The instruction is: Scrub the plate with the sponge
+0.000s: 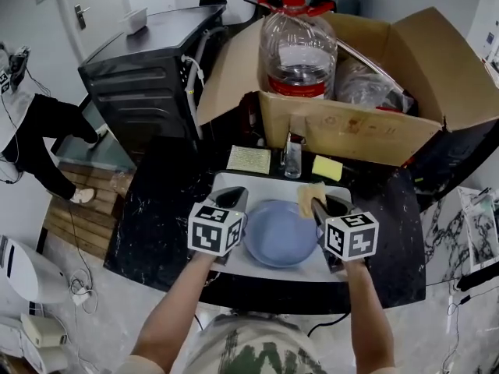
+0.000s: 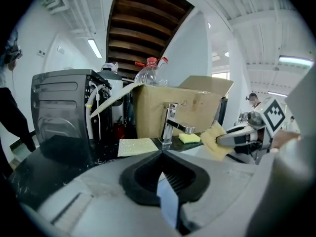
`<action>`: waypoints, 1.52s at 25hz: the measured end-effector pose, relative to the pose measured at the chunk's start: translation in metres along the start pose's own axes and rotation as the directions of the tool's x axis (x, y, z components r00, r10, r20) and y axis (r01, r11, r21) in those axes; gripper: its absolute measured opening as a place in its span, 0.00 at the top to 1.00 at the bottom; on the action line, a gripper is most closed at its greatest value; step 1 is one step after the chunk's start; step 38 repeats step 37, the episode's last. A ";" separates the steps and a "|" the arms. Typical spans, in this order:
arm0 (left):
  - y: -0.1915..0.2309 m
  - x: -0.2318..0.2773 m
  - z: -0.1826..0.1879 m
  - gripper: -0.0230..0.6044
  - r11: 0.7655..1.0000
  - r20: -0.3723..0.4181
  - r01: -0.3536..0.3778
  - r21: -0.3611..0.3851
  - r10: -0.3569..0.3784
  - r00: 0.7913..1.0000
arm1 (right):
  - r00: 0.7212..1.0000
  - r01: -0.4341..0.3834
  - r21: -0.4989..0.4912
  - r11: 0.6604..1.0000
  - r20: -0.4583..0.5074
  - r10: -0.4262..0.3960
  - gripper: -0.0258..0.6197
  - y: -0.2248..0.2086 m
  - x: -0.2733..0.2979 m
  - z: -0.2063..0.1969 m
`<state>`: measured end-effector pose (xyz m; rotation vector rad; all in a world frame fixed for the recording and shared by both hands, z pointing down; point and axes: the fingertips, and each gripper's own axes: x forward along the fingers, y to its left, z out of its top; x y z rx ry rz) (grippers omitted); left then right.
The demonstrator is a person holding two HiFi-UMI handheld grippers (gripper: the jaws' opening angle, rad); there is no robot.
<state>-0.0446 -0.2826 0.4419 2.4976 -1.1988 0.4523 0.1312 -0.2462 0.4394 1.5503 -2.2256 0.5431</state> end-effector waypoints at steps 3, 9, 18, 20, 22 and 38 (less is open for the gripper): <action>0.001 -0.007 0.008 0.96 1.000 0.023 -0.011 0.009 0.010 1.000 | 0.996 0.030 -0.003 1.000 0.079 -0.030 0.84 -0.001 -0.012 0.016; 0.007 -0.014 0.011 0.96 1.000 0.037 -0.017 0.003 0.017 0.999 | 0.974 0.094 0.005 0.996 0.205 -0.093 0.84 -0.006 -0.031 0.037; 0.007 -0.014 0.013 0.96 0.999 0.047 -0.029 0.020 0.028 0.999 | 0.950 0.144 0.015 0.989 0.276 -0.143 0.84 -0.015 -0.044 0.050; 0.008 -0.015 0.013 0.96 0.999 0.050 -0.035 0.019 0.034 0.998 | 0.949 0.143 0.018 0.990 0.283 -0.142 0.84 -0.016 -0.045 0.052; 0.009 -0.017 0.015 0.96 0.999 0.057 -0.039 0.016 0.038 0.998 | 0.947 0.142 0.021 0.990 0.287 -0.142 0.84 -0.017 -0.046 0.053; 0.011 -0.022 0.012 0.96 0.999 0.055 -0.044 -0.007 0.044 0.998 | 0.948 0.143 0.014 0.990 0.286 -0.141 0.84 -0.018 -0.050 0.054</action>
